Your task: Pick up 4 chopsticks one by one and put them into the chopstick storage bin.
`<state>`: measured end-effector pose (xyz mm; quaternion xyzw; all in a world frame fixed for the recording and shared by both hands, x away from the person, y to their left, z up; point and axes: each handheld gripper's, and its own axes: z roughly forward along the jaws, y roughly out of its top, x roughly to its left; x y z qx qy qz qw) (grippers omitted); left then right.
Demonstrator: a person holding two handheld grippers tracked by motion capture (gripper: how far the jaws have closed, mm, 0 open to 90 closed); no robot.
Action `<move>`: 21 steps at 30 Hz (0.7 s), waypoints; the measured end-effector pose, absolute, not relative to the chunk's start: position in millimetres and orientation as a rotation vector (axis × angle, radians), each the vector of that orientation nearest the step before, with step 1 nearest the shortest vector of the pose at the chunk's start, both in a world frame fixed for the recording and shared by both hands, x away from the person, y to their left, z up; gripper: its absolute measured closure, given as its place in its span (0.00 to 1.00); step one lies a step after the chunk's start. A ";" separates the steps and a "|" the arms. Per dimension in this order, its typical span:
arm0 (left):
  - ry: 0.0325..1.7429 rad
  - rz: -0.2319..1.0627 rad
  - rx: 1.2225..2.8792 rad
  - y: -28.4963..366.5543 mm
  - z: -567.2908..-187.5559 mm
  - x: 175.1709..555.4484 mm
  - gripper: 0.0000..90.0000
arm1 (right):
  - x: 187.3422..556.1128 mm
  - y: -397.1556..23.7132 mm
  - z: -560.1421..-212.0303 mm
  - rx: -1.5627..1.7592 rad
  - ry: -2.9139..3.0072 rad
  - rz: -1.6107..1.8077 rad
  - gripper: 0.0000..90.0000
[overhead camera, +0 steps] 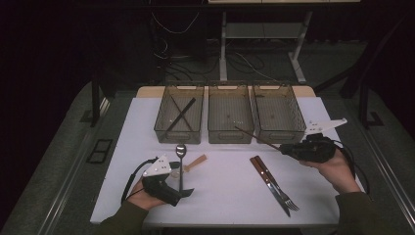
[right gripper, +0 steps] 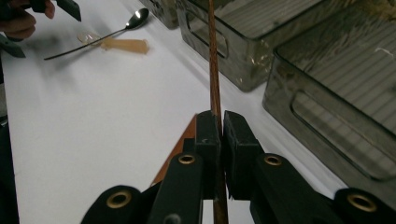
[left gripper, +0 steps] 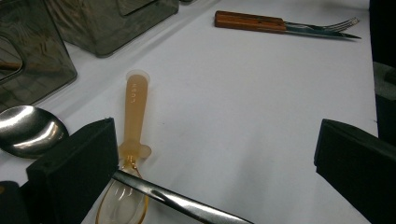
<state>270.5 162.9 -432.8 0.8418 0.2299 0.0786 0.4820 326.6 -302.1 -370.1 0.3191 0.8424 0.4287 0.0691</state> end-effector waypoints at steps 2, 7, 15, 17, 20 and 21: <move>0.568 0.190 2.044 162.9 -432.9 270.6 0.00 | 330.4 -295.4 -368.2 0.965 2.538 1.283 0.94; 0.566 0.195 2.046 162.3 -432.7 269.9 0.00 | 339.8 -277.1 -366.0 0.968 2.547 1.266 0.94; 0.567 0.194 2.046 162.7 -433.0 270.3 0.00 | 356.3 -251.1 -363.8 0.961 2.548 1.245 0.95; 0.565 0.192 2.050 162.4 -433.1 270.2 0.00 | 360.0 -245.3 -362.5 0.960 2.547 1.237 0.95; 0.563 0.196 2.048 162.1 -433.2 270.2 0.00 | 365.2 -237.5 -360.1 0.960 2.546 1.225 0.95; 0.563 0.196 2.049 162.2 -433.3 270.3 0.00 | 367.6 -234.0 -358.5 0.961 2.543 1.219 0.95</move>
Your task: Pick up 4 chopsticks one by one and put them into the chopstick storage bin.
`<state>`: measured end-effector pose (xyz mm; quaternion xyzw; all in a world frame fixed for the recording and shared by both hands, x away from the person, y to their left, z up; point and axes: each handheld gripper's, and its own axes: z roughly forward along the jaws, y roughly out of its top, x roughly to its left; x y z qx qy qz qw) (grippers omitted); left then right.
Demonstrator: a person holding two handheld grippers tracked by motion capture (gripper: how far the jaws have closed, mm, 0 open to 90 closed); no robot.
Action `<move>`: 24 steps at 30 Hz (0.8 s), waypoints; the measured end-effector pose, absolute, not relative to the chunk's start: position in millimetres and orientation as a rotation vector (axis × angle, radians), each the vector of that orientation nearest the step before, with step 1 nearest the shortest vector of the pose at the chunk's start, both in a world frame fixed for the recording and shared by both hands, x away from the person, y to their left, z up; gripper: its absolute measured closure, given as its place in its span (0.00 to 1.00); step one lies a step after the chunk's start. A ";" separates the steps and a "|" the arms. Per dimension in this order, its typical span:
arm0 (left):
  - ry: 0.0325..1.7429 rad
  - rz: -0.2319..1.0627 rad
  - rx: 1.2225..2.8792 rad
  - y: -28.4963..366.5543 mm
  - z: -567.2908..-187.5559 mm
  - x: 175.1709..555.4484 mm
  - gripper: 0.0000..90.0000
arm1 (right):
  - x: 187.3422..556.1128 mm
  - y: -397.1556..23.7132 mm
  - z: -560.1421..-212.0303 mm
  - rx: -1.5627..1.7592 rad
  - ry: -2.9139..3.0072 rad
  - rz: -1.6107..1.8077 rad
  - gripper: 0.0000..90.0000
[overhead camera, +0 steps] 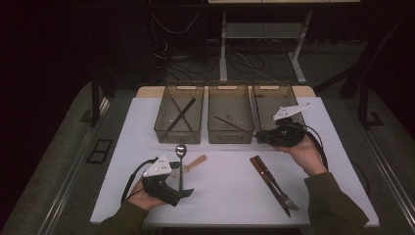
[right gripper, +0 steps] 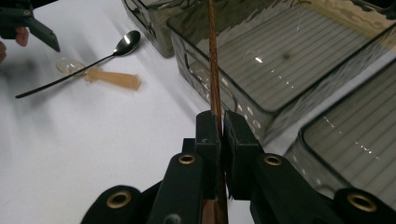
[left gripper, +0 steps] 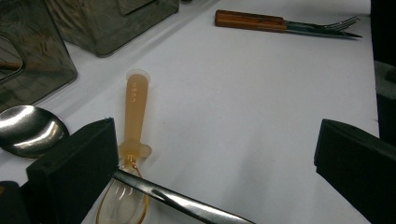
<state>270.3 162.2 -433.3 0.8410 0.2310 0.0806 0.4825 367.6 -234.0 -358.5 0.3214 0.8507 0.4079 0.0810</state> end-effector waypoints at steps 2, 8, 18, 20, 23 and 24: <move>0.563 0.197 2.055 162.2 -433.3 270.4 0.00 | 371.4 -228.4 -355.3 0.954 2.539 1.213 0.95; 0.569 0.196 2.050 162.6 -433.5 270.7 0.00 | 382.7 -210.0 -346.7 0.974 2.528 1.186 0.94; 0.554 0.188 2.054 162.2 -433.3 270.9 0.00 | 403.9 -179.0 -337.8 0.989 2.513 1.164 0.95; 0.551 0.186 2.053 162.2 -433.2 270.7 0.00 | 407.3 -172.1 -336.5 1.017 2.511 1.167 0.95; 0.551 0.177 2.054 162.4 -433.4 271.1 0.00 | 413.5 -162.6 -335.1 1.006 2.517 1.167 0.94; 0.551 0.175 2.058 162.2 -433.6 271.2 0.00 | 415.0 -160.2 -334.8 1.004 2.518 1.163 0.94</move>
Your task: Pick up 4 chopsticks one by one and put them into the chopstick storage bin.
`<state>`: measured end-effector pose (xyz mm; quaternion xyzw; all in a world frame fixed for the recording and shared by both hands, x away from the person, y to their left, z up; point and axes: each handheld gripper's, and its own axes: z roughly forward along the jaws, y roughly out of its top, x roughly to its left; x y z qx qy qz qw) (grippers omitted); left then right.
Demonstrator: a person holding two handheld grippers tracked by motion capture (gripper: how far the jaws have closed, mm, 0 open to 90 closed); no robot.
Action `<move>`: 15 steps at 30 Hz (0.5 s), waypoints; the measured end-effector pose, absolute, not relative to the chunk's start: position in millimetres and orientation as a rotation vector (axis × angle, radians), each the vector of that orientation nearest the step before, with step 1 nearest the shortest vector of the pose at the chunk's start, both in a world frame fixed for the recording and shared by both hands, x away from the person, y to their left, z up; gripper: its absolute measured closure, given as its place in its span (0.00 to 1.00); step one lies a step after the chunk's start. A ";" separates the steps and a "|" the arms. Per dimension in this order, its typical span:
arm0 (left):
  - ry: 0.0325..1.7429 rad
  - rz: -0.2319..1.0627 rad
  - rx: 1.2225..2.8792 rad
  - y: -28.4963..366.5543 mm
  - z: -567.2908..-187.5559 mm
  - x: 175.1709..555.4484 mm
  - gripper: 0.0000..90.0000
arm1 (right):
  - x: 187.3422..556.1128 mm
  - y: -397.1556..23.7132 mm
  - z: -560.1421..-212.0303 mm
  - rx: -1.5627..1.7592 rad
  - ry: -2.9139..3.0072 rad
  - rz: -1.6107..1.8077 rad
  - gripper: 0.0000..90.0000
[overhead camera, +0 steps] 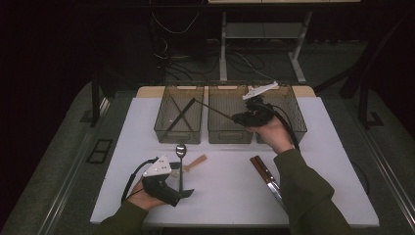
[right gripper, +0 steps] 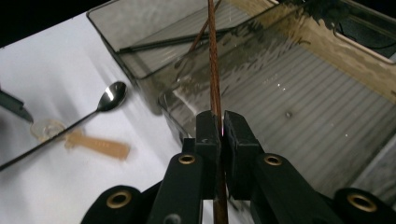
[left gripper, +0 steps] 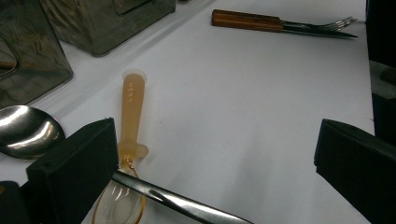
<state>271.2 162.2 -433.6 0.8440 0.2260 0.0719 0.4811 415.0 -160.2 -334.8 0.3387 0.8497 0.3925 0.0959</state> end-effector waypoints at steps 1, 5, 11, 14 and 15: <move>0.552 0.175 2.055 161.8 -433.8 271.1 0.00 | 417.6 -155.8 -334.3 1.003 2.520 1.162 0.95; 0.549 0.171 2.056 162.0 -433.5 271.0 0.00 | 424.6 -141.1 -332.8 1.001 2.521 1.153 0.94; 0.548 0.169 2.052 162.3 -433.3 270.9 0.00 | 435.2 -120.9 -331.7 1.012 2.518 1.134 0.94; 0.542 0.171 2.051 162.6 -433.2 271.4 0.00 | 441.3 -112.0 -331.2 1.019 2.509 1.126 0.94; 0.541 0.169 2.052 162.8 -433.0 271.4 0.00 | 443.5 -109.4 -331.3 1.024 2.506 1.125 0.94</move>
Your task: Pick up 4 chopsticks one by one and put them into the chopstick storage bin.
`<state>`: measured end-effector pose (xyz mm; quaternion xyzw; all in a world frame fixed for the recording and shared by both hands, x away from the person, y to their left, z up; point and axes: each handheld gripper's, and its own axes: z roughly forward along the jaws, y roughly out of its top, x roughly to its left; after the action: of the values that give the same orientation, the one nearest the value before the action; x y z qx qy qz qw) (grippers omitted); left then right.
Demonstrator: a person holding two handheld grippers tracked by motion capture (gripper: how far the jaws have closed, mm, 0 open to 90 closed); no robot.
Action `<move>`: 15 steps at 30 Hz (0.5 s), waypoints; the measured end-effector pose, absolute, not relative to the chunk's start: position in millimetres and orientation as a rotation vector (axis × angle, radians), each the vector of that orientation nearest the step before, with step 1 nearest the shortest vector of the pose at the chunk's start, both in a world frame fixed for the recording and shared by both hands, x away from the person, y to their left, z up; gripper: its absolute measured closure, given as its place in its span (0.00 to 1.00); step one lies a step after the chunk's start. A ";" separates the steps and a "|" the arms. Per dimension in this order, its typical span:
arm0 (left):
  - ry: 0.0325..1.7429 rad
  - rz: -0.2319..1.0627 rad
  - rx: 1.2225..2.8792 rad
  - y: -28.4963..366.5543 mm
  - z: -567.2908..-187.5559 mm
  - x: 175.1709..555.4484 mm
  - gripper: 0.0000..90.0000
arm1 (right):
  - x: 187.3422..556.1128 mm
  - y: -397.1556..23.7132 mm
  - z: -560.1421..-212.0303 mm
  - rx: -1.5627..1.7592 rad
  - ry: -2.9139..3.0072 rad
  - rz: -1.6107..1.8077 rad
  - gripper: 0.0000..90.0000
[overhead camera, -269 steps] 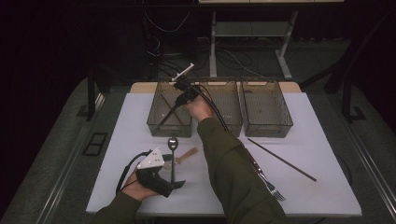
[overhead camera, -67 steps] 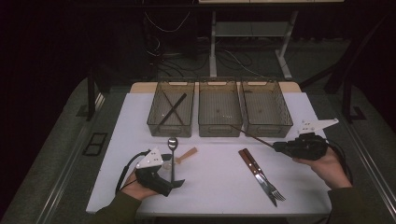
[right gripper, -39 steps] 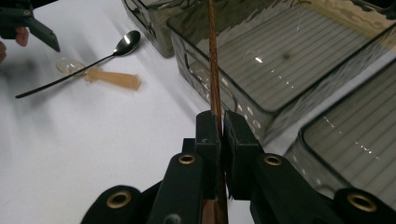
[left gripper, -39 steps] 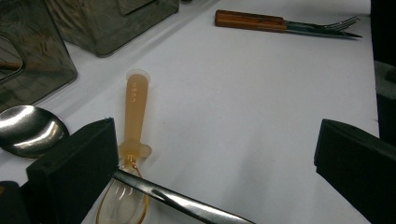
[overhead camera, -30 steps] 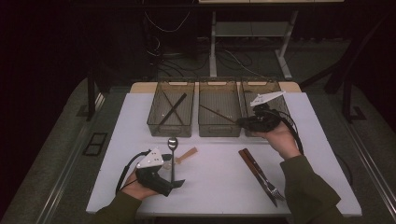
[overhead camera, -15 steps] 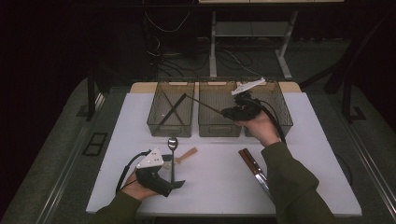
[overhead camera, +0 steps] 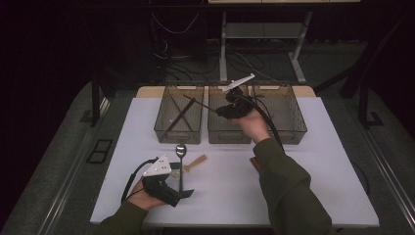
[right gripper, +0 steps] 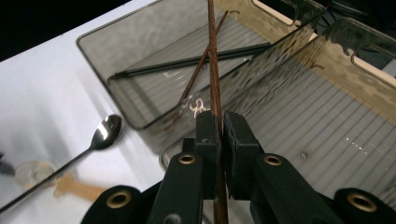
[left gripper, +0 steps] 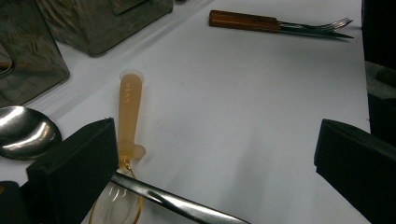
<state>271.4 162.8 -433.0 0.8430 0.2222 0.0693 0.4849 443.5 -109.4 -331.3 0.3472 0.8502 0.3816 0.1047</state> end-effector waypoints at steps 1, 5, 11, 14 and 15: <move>0.539 0.167 2.052 162.8 -432.9 271.5 0.00 | 445.0 -107.6 -331.4 1.029 2.505 1.127 0.94; 0.532 0.166 2.051 163.1 -433.0 271.9 0.00 | 453.3 -96.3 -333.5 1.045 2.508 1.119 0.94; 0.533 0.161 2.043 162.8 -432.7 271.3 0.00 | 465.6 -74.6 -341.2 1.059 2.511 1.085 0.94; 0.532 0.157 2.045 163.0 -432.7 271.4 0.00 | 471.1 -63.6 -344.2 1.073 2.511 1.075 0.95; 0.530 0.156 2.045 163.0 -432.7 271.6 0.00 | 473.5 -58.3 -345.5 1.075 2.513 1.062 0.94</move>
<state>271.6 163.0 -432.7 0.8418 0.2181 0.0641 0.4896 473.5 -58.3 -345.5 0.3647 0.8523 0.3601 0.1044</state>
